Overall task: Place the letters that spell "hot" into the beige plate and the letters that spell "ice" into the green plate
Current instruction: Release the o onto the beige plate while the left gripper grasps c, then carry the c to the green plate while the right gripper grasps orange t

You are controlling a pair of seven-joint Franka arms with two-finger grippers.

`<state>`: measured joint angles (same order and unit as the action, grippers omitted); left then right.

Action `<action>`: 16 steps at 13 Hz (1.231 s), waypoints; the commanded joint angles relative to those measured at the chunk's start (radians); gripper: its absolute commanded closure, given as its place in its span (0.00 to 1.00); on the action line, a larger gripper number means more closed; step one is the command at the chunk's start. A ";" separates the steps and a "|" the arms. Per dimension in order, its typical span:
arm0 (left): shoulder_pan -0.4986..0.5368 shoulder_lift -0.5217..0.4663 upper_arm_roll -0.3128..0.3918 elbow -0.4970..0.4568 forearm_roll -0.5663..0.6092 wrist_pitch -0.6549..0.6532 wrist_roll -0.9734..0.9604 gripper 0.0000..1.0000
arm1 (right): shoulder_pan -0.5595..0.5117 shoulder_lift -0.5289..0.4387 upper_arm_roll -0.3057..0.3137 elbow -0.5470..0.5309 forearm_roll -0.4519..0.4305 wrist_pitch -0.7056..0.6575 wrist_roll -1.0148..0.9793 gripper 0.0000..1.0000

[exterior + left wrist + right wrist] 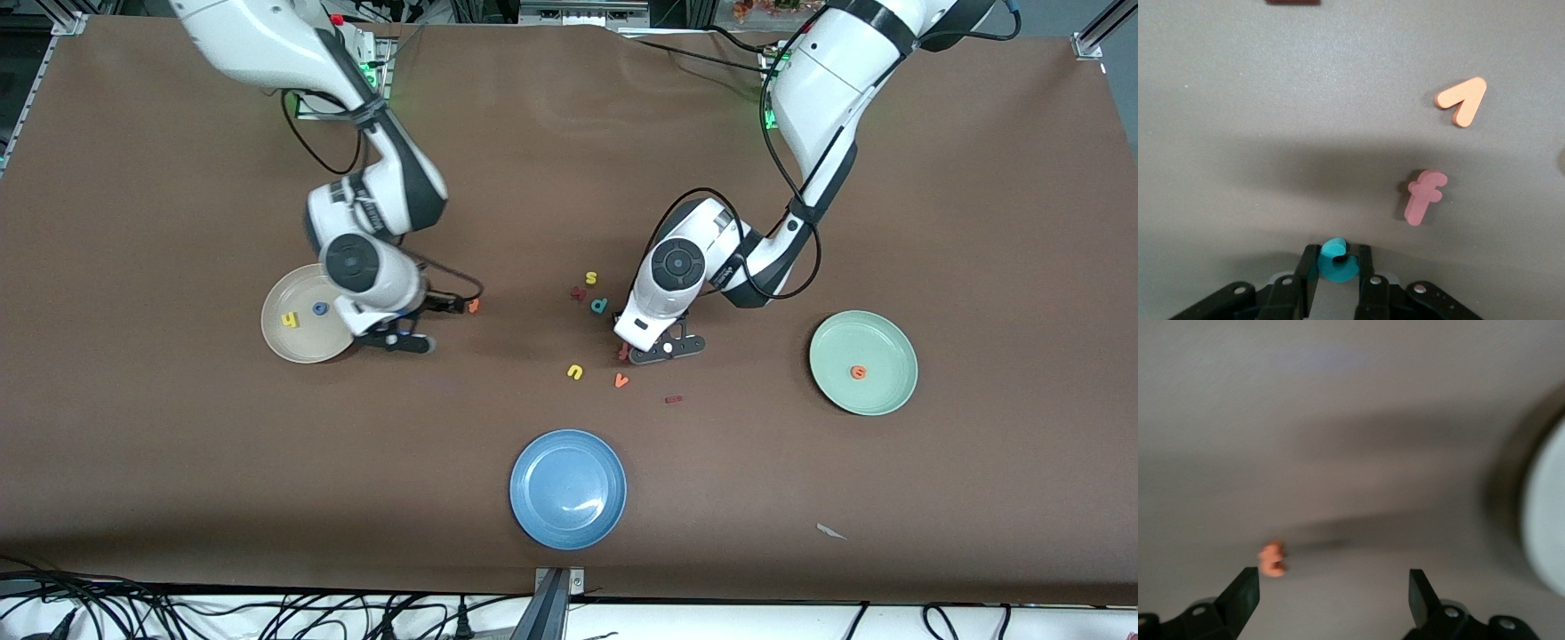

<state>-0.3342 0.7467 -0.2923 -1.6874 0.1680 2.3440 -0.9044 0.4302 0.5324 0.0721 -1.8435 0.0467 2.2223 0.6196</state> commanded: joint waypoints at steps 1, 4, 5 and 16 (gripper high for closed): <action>-0.008 0.031 0.009 0.021 0.057 0.032 -0.036 0.76 | 0.041 0.038 -0.006 0.001 0.008 0.056 0.057 0.01; -0.008 0.033 0.009 0.021 0.068 0.031 -0.039 0.79 | 0.067 0.064 -0.008 0.001 -0.004 0.111 0.069 0.07; -0.002 0.029 0.008 0.024 0.068 0.025 -0.036 0.80 | 0.073 0.067 -0.008 0.001 -0.005 0.125 0.066 0.09; 0.205 -0.151 0.004 0.029 0.070 -0.287 0.253 0.88 | 0.079 0.090 -0.008 -0.008 -0.015 0.149 0.068 0.51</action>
<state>-0.1904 0.6457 -0.2801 -1.6396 0.2141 2.1115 -0.7503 0.5000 0.6200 0.0705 -1.8444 0.0437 2.3514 0.6757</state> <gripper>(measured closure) 0.718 0.463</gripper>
